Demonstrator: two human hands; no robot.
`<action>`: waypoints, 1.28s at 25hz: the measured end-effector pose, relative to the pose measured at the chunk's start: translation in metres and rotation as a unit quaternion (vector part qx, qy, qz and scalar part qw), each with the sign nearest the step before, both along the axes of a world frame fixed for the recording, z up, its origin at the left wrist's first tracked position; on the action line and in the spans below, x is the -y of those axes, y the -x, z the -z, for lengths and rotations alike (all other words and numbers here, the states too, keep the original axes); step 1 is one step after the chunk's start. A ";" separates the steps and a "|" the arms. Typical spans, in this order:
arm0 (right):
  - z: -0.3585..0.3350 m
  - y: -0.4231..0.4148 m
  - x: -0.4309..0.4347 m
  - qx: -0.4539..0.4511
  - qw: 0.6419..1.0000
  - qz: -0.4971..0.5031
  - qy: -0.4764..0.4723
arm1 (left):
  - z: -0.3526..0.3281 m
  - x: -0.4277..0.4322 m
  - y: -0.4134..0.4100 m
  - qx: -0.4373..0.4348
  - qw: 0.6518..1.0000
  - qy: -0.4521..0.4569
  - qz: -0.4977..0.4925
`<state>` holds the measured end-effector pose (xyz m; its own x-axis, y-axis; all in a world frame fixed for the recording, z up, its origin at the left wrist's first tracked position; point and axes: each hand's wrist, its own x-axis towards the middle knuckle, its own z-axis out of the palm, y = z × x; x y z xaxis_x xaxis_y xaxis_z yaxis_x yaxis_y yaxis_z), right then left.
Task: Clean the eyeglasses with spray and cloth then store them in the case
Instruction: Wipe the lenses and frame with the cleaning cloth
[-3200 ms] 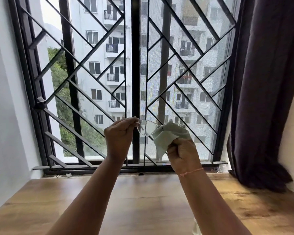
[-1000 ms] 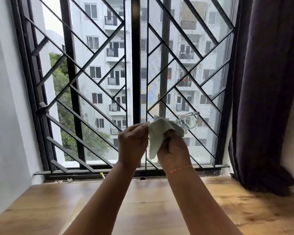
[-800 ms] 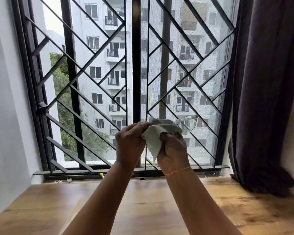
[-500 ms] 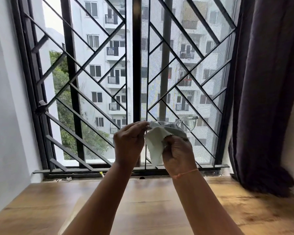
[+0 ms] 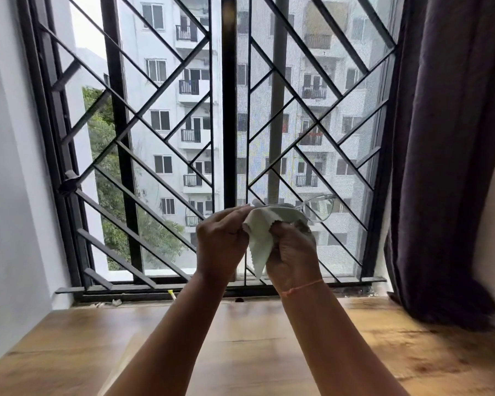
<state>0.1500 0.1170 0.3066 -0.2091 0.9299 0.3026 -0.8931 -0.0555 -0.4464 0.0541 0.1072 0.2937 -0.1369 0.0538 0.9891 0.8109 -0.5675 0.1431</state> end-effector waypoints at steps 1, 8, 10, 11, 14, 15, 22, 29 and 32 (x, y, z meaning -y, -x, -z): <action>-0.001 0.000 0.003 0.017 1.000 0.006 -0.007 | 0.000 0.000 0.002 0.010 1.000 0.005 0.001; 0.004 -0.016 -0.006 0.053 0.995 0.060 0.059 | 0.000 0.003 0.006 0.022 1.000 -0.009 0.000; 0.004 -0.015 -0.010 0.037 0.994 0.063 0.087 | 0.001 0.003 0.005 0.026 1.000 -0.013 0.001; 0.003 -0.013 -0.010 0.027 0.993 0.061 0.093 | 0.002 0.002 0.005 0.022 1.000 -0.015 0.001; -0.002 -0.008 -0.007 -0.011 0.993 0.071 0.096 | 0.002 0.001 0.003 -0.002 1.000 -0.013 -0.004; -0.004 -0.007 -0.004 -0.017 0.992 0.076 0.096 | 0.003 0.002 0.001 -0.006 1.000 -0.013 -0.012; -0.008 0.000 0.018 0.033 0.997 0.059 0.029 | -0.002 0.004 0.002 0.009 1.000 -0.007 -0.022; 0.001 -0.006 0.017 0.085 0.990 0.103 0.037 | 0.001 0.004 0.008 0.052 0.999 0.009 0.006; 0.008 -0.013 0.014 0.094 0.987 0.120 0.053 | -0.001 0.006 0.013 0.052 0.999 -0.005 0.011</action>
<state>0.1628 0.1032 0.2986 -0.0221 0.9839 0.1776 -0.7876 0.0922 -0.6092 0.0416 0.1012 0.2950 -0.2384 0.0472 0.9700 0.7793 -0.5867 0.2201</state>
